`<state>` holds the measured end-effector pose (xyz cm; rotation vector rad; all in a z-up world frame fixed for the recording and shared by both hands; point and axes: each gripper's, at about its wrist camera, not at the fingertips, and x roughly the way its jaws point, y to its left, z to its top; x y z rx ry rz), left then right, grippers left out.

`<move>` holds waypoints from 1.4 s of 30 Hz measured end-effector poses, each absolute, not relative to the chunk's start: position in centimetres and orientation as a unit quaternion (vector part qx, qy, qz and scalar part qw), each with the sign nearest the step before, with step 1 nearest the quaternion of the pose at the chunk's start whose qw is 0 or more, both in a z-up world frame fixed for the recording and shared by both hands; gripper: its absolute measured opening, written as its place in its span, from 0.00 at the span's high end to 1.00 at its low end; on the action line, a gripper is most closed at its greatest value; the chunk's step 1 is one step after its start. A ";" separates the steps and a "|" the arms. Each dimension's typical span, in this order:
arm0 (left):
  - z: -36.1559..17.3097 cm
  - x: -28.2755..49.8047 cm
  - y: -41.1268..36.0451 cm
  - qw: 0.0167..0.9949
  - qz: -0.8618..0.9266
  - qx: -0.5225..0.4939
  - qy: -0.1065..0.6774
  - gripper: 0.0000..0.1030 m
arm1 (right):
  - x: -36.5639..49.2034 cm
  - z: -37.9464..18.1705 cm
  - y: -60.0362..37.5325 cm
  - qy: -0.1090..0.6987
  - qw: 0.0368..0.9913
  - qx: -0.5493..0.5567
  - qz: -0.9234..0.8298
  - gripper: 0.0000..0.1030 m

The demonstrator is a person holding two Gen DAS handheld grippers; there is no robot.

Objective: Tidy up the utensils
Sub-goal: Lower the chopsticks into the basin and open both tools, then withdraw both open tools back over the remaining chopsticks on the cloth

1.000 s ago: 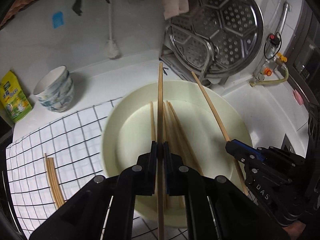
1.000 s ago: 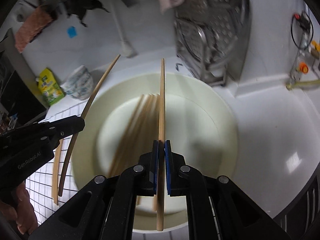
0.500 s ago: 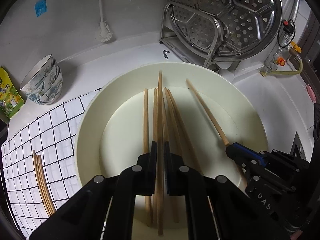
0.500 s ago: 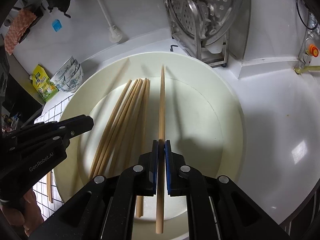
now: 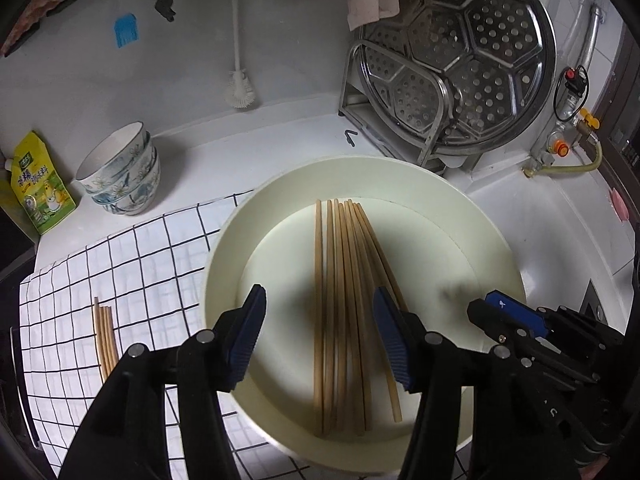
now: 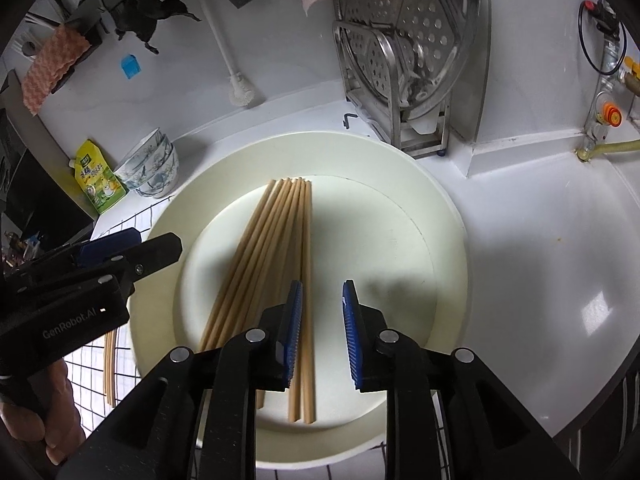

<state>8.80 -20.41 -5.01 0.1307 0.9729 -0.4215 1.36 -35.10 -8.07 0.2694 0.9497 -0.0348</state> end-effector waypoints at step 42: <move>-8.6 5.0 8.7 0.885 -0.022 0.013 0.466 0.15 | 1.0 -10.3 -10.1 0.505 0.856 0.037 0.100 0.47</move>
